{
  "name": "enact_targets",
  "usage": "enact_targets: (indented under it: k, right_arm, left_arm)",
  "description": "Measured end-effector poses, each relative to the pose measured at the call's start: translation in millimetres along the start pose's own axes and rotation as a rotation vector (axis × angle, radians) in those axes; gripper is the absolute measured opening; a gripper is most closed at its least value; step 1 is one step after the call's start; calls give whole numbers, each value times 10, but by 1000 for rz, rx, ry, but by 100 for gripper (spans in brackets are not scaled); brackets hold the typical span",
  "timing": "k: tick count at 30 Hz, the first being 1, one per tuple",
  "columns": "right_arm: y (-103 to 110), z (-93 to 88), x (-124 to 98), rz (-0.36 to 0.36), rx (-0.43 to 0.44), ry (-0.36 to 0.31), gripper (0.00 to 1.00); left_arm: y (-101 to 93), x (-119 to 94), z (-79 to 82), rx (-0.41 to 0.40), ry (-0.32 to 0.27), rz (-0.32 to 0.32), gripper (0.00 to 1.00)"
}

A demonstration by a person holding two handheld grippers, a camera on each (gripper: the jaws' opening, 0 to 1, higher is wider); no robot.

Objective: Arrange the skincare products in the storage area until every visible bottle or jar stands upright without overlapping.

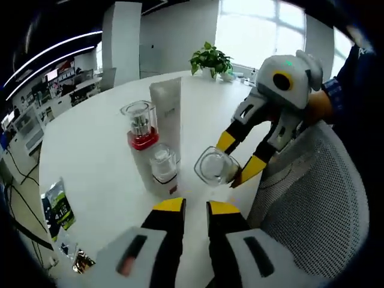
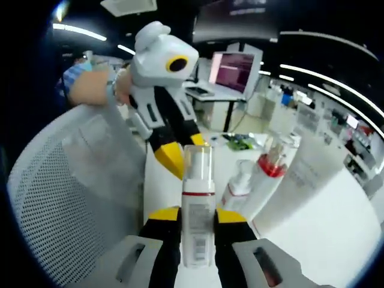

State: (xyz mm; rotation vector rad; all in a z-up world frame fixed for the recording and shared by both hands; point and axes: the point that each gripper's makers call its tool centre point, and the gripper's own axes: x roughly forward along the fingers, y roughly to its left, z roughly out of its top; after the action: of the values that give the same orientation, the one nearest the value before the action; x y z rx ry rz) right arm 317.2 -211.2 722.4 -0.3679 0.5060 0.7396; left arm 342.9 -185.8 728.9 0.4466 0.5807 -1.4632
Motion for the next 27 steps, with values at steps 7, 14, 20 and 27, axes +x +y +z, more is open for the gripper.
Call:
enact_targets:
  k: [7,14,20,27]
  right_arm:
    - [44,65,30,19,-13,-23,14]
    - [54,160,-5,17,-14,-62,14]
    - [66,140,-14,21,-7,-67,15]
    - [43,41,21,7,-13,-26,15]
  left_arm:
    - [-54,-33,111,81,-52,2,4]
    - [-55,-57,170,105,-76,7,0]
    - [-127,-24,170,158,-81,-7,0]
    - [-185,-45,254,190,-112,-30,0]
